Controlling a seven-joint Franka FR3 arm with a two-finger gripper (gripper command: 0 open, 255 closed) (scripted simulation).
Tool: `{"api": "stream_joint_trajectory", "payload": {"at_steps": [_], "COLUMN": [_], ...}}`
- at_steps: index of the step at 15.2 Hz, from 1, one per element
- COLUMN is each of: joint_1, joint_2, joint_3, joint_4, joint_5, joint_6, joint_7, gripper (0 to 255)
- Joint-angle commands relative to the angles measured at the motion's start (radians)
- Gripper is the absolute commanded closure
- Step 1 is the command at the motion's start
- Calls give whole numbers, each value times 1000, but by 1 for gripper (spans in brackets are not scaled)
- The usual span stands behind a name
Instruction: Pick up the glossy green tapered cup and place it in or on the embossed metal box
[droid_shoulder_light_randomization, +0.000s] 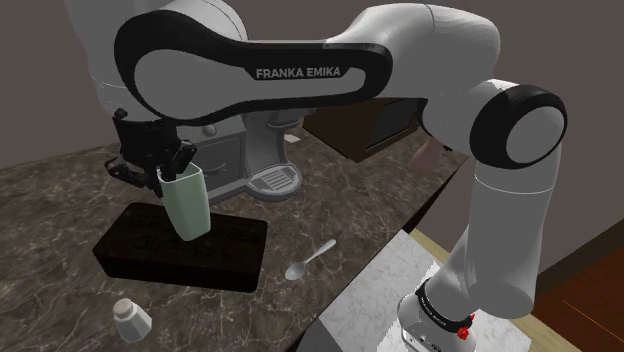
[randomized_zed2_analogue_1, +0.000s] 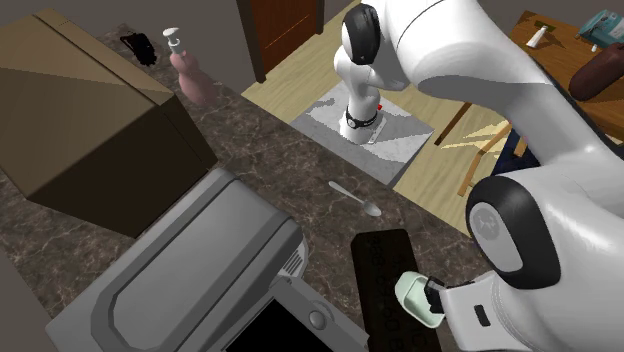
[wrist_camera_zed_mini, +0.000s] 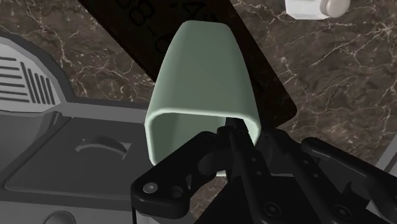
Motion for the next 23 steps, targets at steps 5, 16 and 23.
{"api": "stream_joint_trajectory", "payload": {"at_steps": [5,16,23], "joint_1": [-14,-14,9], "joint_2": [-2,-2,-4], "joint_3": [-3,-3,3], "joint_4": [-85,-85,42], "joint_5": [-3,-3,3], "joint_6": [82,82,-44], "joint_7": [9,9,-2], "gripper": [255,0,0]}}
